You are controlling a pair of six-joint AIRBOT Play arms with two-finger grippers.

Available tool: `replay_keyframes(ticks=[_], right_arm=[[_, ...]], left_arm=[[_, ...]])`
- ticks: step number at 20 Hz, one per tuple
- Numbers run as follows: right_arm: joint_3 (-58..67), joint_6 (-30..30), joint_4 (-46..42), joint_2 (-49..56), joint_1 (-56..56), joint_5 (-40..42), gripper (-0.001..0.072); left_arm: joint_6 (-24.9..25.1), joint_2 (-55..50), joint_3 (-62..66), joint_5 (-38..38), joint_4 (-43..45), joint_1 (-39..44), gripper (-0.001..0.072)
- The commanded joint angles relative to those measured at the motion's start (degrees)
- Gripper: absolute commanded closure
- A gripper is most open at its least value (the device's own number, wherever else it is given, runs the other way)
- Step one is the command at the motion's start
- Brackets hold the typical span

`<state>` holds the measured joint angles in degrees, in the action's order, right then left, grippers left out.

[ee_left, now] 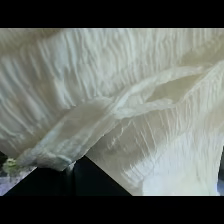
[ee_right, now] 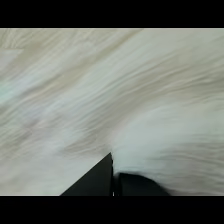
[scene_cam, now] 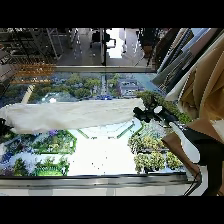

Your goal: Fold the clothes and pants, and hang the long-sleeved shirts on hangers.

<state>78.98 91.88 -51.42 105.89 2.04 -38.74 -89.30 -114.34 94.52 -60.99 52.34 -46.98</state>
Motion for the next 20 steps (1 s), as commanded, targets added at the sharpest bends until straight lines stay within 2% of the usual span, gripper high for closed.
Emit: replay_keyframes(ticks=[1, 2, 4, 6, 7, 12, 13, 15, 16, 20], right_arm=[[0.0, -3.7, -9.2, -1.8, 0.4, -10.0, 0.0701], [0.0, -4.6, -12.8, -2.9, 0.5, -15.3, 0.0701], [-0.1, -7.5, -17.4, -5.5, 0.9, -25.1, 0.0701], [-0.7, -10.6, -18.6, -8.5, 1.5, -33.4, 0.0701], [-1.7, -11.2, -18.9, -10.3, 1.7, -36.6, 0.0700], [-15.8, -12.1, -17.4, -21.5, 4.5, -44.3, 0.0696], [-19.1, -12.1, -16.5, -23.3, 5.2, -44.4, 0.0667], [-24.3, -12.0, -15.2, -26.8, 5.9, -44.4, 0.0322], [-25.6, -12.0, -15.6, -28.5, 5.4, -44.5, 0.0268], [-25.9, -10.3, -21.2, -34.8, -3.2, -43.3, 0.0255]], left_arm=[[5.5, 2.2, 0.1, -5.9, 0.3, -0.9, 0.0701], [6.2, 3.4, 0.1, -8.0, 4.0, -1.4, 0.0702], [6.2, 6.2, 0.1, -11.9, 18.3, -1.6, 0.0701], [6.2, 8.9, 0.1, -15.0, 32.2, -1.6, 0.0702], [6.1, 10.1, 0.1, -15.9, 36.3, -1.6, 0.0701], [5.6, 12.2, 0.0, -16.9, 39.3, -4.4, 0.0700], [5.6, 12.2, -0.3, -17.1, 39.5, -4.9, 0.0700], [5.6, 12.2, -0.5, -17.1, 39.4, -5.8, 0.0697], [5.6, 12.2, -0.5, -16.6, 39.4, -6.2, 0.0696], [5.5, 12.4, 1.0, -16.0, 37.1, -6.5, 0.0656]])
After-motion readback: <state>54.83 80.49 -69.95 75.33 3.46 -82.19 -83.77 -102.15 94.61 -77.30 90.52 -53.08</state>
